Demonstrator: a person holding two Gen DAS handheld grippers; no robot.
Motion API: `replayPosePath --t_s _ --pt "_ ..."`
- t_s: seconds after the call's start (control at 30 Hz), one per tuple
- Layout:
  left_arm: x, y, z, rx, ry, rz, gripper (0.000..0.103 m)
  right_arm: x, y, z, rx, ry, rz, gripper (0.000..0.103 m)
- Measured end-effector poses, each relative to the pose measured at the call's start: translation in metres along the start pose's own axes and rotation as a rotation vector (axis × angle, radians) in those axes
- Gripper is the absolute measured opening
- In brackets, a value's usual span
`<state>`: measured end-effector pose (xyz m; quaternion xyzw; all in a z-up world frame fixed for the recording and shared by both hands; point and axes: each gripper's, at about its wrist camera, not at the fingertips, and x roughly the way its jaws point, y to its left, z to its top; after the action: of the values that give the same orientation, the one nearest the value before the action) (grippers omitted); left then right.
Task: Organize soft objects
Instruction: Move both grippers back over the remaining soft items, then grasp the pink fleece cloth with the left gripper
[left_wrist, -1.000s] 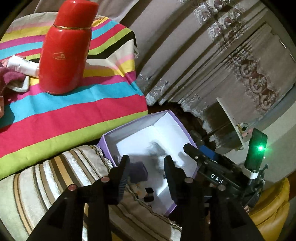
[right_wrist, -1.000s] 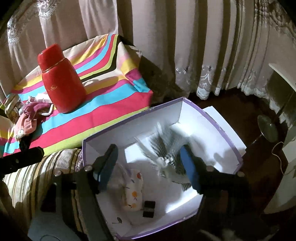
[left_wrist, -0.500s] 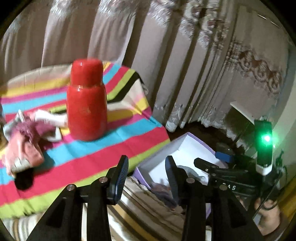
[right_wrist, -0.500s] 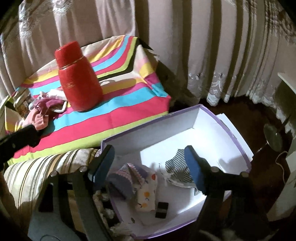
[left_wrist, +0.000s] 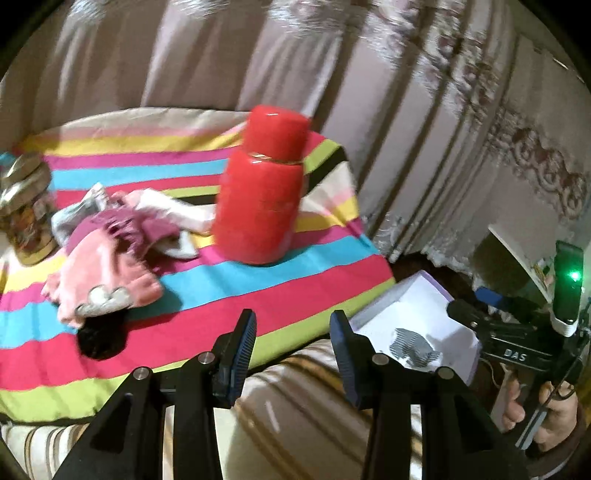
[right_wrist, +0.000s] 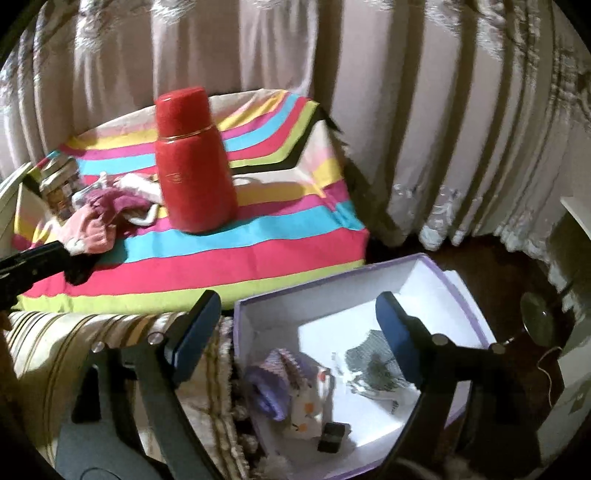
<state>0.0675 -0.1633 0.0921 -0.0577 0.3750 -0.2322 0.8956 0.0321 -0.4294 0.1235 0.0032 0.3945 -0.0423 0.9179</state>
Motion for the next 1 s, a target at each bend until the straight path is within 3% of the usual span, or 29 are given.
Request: replayPosePath --t_s 0.4,0.87,1.0 --pt "-0.015 0.109 -0.003 -0.219 -0.012 0.153 0.043 0.026 0.048 0.010 -0.046 0.060 0.156 0.088" --pt "0.005 0.168 0.006 -0.312 0.034 0.232 0.043 0.060 0.096 0.026 -0.093 0.125 0.252 0.088" --pt "0.020 0.183 0.013 -0.322 0.062 0.264 0.054 0.068 0.104 0.027 -0.092 0.132 0.265 0.088"
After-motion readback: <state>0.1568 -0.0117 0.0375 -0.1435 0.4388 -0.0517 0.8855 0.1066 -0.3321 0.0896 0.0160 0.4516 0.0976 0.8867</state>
